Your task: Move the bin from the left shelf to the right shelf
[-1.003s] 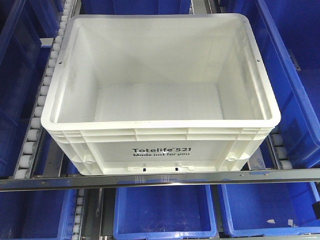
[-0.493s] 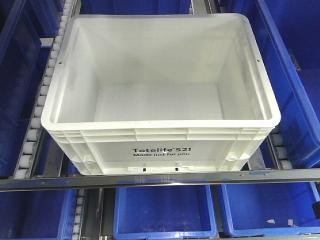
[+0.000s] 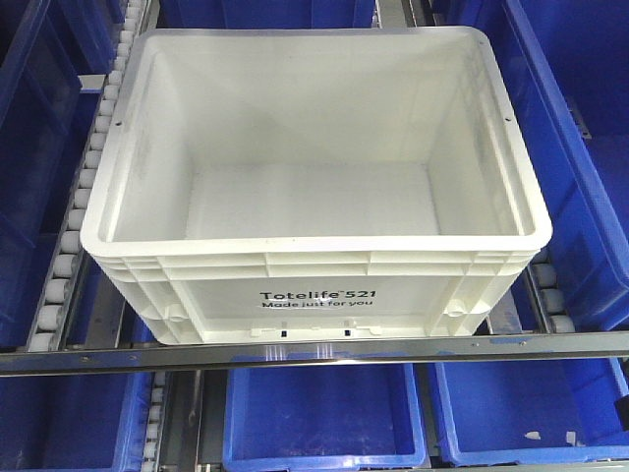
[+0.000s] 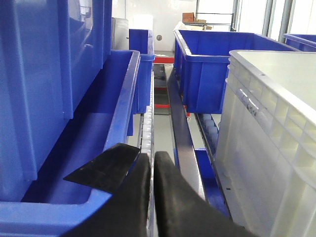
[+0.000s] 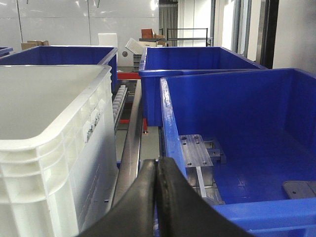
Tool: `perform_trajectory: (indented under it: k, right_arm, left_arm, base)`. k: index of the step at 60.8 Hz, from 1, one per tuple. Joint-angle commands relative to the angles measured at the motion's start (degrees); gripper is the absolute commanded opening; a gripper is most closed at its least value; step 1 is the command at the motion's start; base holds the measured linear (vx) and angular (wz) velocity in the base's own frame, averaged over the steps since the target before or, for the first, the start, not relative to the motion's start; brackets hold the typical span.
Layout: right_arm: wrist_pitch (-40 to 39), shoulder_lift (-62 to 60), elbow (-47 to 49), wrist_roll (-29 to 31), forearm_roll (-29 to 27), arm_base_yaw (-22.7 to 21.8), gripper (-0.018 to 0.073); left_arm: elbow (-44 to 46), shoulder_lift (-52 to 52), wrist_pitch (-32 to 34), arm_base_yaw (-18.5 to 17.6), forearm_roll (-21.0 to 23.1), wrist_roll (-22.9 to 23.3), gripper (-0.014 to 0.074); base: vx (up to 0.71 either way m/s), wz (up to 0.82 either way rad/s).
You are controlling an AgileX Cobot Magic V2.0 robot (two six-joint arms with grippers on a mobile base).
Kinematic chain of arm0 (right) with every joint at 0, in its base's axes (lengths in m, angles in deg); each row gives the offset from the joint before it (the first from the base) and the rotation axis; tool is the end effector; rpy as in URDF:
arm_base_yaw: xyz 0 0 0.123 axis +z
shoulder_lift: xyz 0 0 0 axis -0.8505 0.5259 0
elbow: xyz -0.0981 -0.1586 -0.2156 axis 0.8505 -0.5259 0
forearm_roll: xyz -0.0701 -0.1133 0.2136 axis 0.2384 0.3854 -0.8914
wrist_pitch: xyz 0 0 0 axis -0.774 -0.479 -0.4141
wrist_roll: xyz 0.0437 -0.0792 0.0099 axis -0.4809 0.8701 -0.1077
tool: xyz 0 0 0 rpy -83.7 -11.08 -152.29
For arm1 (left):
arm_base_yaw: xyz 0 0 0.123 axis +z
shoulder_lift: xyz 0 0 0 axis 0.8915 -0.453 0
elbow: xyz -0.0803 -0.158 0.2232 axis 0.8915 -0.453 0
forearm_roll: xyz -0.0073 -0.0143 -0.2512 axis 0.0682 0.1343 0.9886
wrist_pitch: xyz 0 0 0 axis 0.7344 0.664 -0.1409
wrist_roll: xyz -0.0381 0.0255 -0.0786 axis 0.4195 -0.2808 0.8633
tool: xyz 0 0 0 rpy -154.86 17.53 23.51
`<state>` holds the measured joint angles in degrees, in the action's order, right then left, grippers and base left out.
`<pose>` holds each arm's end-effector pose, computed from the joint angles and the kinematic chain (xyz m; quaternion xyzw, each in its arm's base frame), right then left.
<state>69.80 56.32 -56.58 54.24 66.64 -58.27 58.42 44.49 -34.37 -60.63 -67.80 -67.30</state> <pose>0.0563 0.0001 0.2073 -0.0038 0.6705 -0.0039 0.7419 0.0565 0.0023 0.2020 -0.0370 0.6919 -0.0086 0.7210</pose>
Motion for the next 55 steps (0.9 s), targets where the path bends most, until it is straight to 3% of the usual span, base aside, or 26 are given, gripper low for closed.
perform_trajectory:
  k: [1,14,27,55]
  right_arm:
    - [-4.79,-0.68,-1.08,0.0,0.29,-0.07,-0.0008]
    - [-4.77,-0.68,-1.08,0.0,-0.11,0.1,-0.0008]
    - [-5.39,-0.68,-1.08,1.87,1.41,4.23,-0.0008]
    - [-6.12,-0.68,-1.08,1.46,0.34,4.2,-0.0008]
  left_arm:
    - [1.03,0.67,4.56,0.04,0.54,0.54,0.0001]
    - [1.03,0.67,4.56,0.04,0.54,0.54,0.0001]
    - [1.03,0.67,4.56,0.04,0.54,0.54,0.0001]
    - [1.03,0.67,4.56,0.04,0.54,0.54,0.0001]
  base:
    - [0.0,0.0]
    - [0.0,0.0]
    - [0.0,0.0]
    - [0.0,0.0]
